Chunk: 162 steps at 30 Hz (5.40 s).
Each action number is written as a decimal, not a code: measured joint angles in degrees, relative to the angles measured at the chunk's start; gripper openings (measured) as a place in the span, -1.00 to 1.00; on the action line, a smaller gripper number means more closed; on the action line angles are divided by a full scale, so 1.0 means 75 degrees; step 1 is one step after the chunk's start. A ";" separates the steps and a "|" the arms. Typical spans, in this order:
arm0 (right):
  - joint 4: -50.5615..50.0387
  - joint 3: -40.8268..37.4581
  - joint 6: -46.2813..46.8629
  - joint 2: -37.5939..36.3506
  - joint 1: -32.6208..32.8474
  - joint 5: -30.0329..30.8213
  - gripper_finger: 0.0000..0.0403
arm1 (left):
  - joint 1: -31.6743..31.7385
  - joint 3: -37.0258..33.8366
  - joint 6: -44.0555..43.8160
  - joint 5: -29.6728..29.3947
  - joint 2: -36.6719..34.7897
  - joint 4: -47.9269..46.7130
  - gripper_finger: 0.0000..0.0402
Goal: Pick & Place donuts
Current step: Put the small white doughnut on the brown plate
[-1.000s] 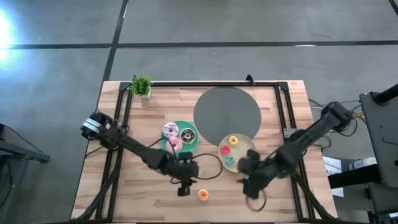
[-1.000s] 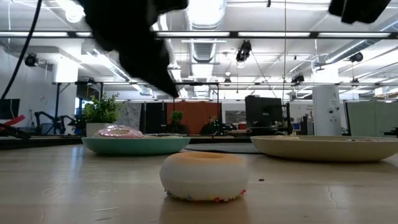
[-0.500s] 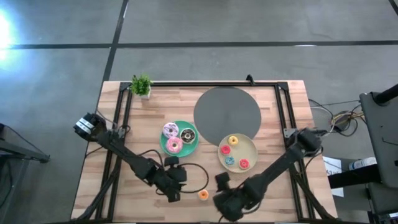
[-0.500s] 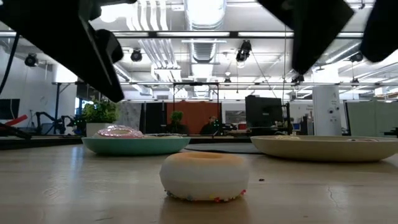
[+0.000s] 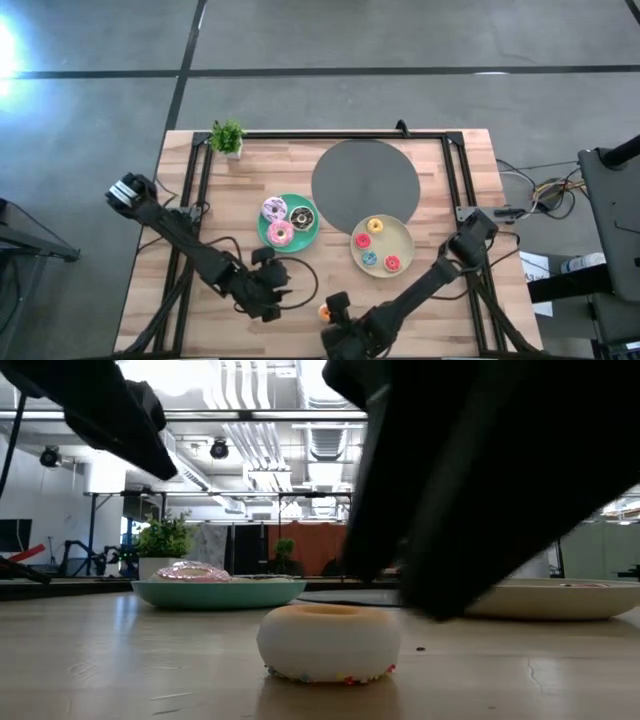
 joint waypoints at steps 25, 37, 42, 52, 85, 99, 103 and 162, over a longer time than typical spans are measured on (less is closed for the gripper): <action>-0.0530 0.0207 0.0168 0.0087 -0.0165 0.0641 -0.15 | -0.0126 -0.0508 -0.0713 -0.0449 -0.0422 0.0085 -0.33; -0.0067 -0.0287 0.0236 0.0087 -0.0380 0.0068 -0.28 | -0.0123 -0.0508 -0.0780 -0.0514 -0.0419 0.0087 -0.33; -0.0060 -0.0292 0.0276 0.0087 -0.0503 0.0069 -0.40 | -0.0123 -0.0508 -0.0783 -0.0512 -0.0419 0.0087 -0.33; -0.0170 -0.0305 0.1097 -0.0003 -0.0878 -0.0002 -0.86 | -0.0123 -0.0508 -0.0870 -0.0508 -0.0416 0.0087 -0.33; 1.0653 -0.7029 0.5816 -0.6501 -0.1466 -0.1624 -0.96 | 0.1977 -0.0508 0.2493 0.2907 -0.1917 0.5362 -0.32; 1.3280 -0.7054 0.5631 -0.6167 -0.1352 -0.0080 -0.96 | 0.2111 0.0097 0.6523 0.0761 -0.1906 0.5561 -0.32; 1.3344 -0.7054 0.5797 -0.6167 -0.1352 0.0603 -0.96 | 0.2076 0.0113 0.7812 -0.0344 -0.1897 0.5670 -0.32; 1.4509 -0.6116 0.5227 -0.6214 -0.2361 0.3282 -0.92 | 0.2655 0.1492 1.5648 -0.2245 0.0095 0.9739 -0.33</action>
